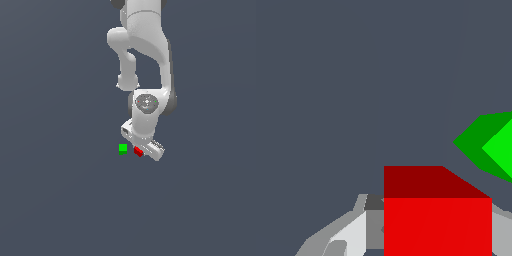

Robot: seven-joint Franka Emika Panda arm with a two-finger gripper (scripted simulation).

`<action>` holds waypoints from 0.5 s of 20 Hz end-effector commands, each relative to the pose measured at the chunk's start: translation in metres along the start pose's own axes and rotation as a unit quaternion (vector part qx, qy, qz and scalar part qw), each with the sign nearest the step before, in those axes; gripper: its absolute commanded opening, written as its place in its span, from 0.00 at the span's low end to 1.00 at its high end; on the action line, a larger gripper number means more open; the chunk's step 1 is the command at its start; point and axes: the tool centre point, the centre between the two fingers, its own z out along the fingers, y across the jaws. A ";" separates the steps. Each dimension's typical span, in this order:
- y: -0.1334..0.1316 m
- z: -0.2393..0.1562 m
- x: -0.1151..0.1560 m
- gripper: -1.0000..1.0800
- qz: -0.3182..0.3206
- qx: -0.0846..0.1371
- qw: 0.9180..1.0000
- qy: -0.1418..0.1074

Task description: Stack the red cube on top of the green cube.

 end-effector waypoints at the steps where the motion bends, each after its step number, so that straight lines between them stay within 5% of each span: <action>1: 0.000 -0.018 0.000 0.00 0.000 0.001 1.000 0.000; 10: -0.001 -0.052 0.001 0.00 0.000 0.001 1.000 0.000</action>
